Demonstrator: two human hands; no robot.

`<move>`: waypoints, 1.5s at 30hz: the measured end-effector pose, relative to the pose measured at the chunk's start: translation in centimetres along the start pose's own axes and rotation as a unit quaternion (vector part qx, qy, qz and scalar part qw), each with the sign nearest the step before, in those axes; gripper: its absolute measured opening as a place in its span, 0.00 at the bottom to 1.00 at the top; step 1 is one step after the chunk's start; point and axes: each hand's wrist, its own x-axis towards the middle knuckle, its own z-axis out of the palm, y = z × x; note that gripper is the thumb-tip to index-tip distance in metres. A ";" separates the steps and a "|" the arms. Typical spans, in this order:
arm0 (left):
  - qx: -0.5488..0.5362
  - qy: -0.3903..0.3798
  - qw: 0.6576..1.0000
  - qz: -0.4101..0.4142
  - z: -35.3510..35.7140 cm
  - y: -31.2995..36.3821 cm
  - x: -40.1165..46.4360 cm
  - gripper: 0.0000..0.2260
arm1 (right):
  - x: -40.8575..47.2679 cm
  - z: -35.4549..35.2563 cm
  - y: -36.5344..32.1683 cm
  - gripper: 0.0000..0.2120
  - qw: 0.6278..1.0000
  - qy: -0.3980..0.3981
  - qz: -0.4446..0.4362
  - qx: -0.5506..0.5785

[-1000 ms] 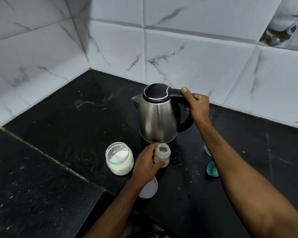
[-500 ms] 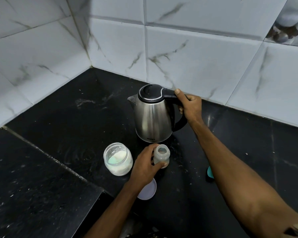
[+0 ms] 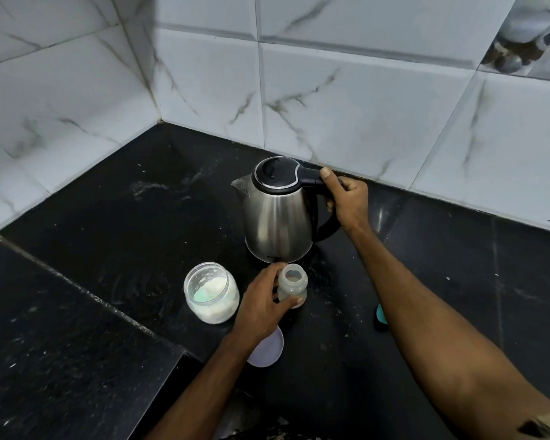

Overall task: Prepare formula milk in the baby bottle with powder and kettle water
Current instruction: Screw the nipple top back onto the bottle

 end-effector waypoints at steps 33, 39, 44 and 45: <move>-0.011 -0.066 0.997 0.042 1.2 0.8 -0.6 0.24 | -18.6 -12.9 4.2 0.28 0.888 -0.109 0.124 -0.429; -0.005 -0.069 0.996 0.048 1.3 0.6 -0.6 0.26 | -17.4 -10.9 0.1 0.29 0.914 -0.131 0.065 -0.379; -0.022 -0.057 0.997 0.051 1.5 0.7 -0.8 0.29 | -16.2 -7.8 -3.7 0.24 0.904 -0.207 0.003 -0.374; -0.026 -0.055 0.997 0.053 1.6 0.8 -0.9 0.28 | -15.8 -7.3 -4.1 0.23 0.894 -0.226 -0.023 -0.386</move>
